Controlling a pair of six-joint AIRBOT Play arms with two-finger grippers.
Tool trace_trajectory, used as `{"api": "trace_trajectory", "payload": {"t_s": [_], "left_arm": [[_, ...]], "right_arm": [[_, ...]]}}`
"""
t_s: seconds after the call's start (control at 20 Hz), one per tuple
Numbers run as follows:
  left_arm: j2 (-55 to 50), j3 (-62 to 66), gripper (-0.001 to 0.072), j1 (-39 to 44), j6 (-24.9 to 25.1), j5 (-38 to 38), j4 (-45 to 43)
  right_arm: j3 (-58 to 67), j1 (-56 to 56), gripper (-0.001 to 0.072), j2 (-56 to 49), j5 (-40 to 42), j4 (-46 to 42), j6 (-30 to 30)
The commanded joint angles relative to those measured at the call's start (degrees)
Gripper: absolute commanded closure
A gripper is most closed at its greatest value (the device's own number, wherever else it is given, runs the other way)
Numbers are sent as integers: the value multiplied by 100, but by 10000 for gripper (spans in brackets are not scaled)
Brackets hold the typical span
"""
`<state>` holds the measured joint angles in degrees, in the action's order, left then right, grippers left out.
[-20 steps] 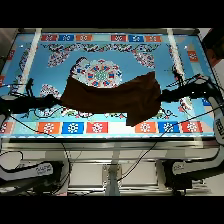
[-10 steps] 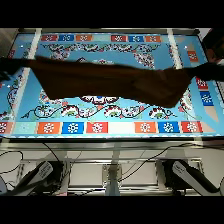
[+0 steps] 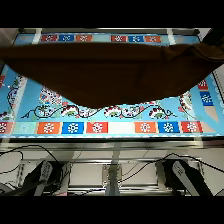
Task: Fold the clothes and pants, and hang the long-sleeved shirts on hangers.
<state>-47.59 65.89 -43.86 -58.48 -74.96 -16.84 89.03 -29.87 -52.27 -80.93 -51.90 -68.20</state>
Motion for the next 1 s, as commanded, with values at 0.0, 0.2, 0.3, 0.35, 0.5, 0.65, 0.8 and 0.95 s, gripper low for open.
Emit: {"api": "trace_trajectory", "payload": {"t_s": [0.0, 0.2, 0.3, 0.35, 0.5, 0.65, 0.8, 0.95], "left_arm": [[-83, 4, 691, 798, -1005, -555, -3740], [-85, 9, 690, 1899, -647, -1191, -3794], [-31, 79, 690, 1974, -647, -1362, -3294], [0, 175, 690, 1943, -645, -1408, -3021], [140, 723, 689, 1716, -621, -1412, -2277], [363, 1517, 689, 1329, -490, -940, -1550], [752, 2085, 689, 1104, -337, 63, -1506], [1300, 2190, 689, 1049, -101, 1021, -1631]], "right_arm": [[-352, 437, 699, -374, -802, -1587, -610], [-546, 1185, 699, -649, -1932, -1526, -225], [-525, 1311, 698, -535, -2076, -1305, 13], [-496, 1311, 698, -444, -2085, -1187, 92], [-280, 1311, 698, -48, -1969, -1088, 142], [376, 1311, 697, 466, -1355, -1078, 129], [1434, 1311, 697, 890, -804, -1080, 125], [2417, 1311, 697, 1224, -389, -1268, 127]]}}
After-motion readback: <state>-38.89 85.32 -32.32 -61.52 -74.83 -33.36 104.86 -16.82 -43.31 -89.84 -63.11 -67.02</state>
